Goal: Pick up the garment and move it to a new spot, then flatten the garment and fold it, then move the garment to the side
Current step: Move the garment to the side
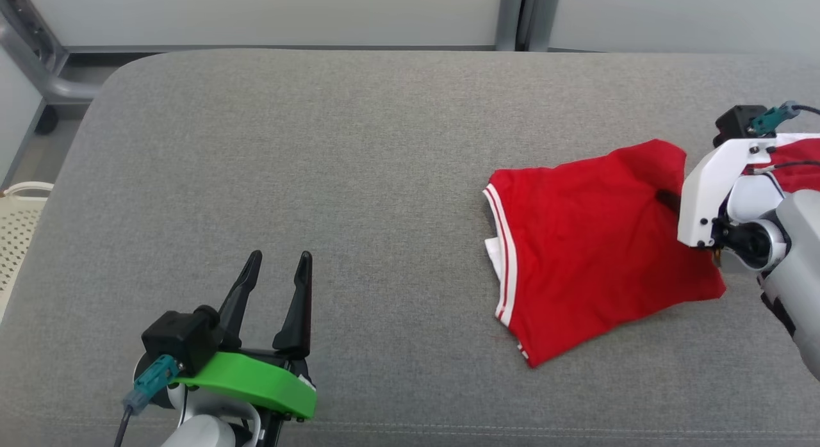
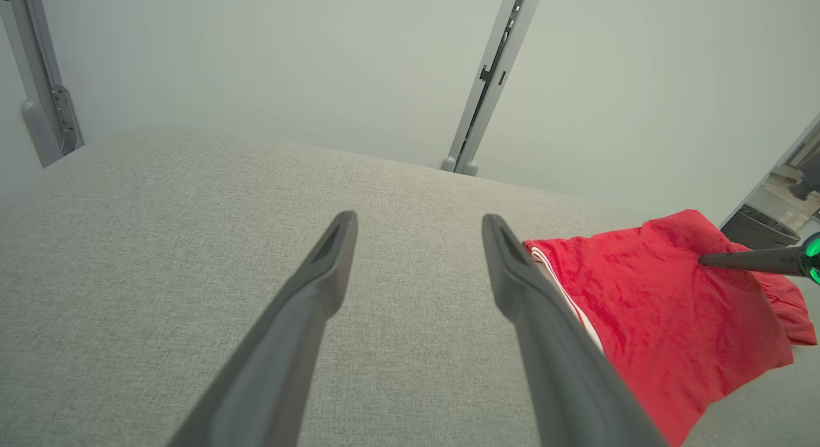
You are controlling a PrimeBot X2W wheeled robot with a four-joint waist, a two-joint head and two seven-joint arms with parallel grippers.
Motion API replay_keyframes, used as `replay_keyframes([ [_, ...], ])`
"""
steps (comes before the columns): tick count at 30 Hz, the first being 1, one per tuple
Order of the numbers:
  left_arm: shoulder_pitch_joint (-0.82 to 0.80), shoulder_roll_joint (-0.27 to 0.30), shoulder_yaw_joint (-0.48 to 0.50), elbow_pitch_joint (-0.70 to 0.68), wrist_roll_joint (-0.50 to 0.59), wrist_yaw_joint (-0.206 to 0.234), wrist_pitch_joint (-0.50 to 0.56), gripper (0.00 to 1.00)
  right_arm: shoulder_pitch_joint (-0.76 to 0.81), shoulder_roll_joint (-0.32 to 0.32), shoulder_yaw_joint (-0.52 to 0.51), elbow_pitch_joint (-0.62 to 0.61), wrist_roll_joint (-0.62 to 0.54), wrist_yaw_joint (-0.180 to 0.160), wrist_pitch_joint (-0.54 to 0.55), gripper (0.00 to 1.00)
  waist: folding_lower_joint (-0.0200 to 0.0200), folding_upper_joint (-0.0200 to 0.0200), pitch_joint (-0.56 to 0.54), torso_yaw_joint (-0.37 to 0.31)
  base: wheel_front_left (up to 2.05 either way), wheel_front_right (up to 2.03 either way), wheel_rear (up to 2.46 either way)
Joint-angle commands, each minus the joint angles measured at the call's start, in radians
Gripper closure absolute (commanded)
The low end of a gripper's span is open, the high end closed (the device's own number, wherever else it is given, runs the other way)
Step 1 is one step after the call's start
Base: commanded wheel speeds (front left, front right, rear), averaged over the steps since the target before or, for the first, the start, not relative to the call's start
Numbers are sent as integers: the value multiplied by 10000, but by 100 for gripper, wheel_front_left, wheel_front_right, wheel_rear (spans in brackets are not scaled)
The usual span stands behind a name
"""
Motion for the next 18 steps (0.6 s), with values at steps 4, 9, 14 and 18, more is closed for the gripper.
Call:
replay_keyframes([
  [4, 17, 76, 22, -71, -15, 30, -20, 0, -425, -370, -250, -135, -374, -15, 247, 100, 0, -1, -4, -538, 0, 0, 0],
  [9, -177, 173, 19, -230, 121, 79, 31, 0, -919, -815, -554, -434, -750, -15, 574, 100, 0, -1, 247, -816, 0, 0, 0],
  [14, -316, 244, -43, -492, 248, 164, 153, 0, -1276, -1113, -924, -622, -1083, -15, 792, 100, 0, -1, 452, -1005, 0, 0, 0],
  [18, -410, 324, -64, -700, 341, 255, 252, 0, -1503, -1244, -1112, -815, -1329, -15, 1013, 100, 0, -1, 620, -1173, 0, 0, 0],
])
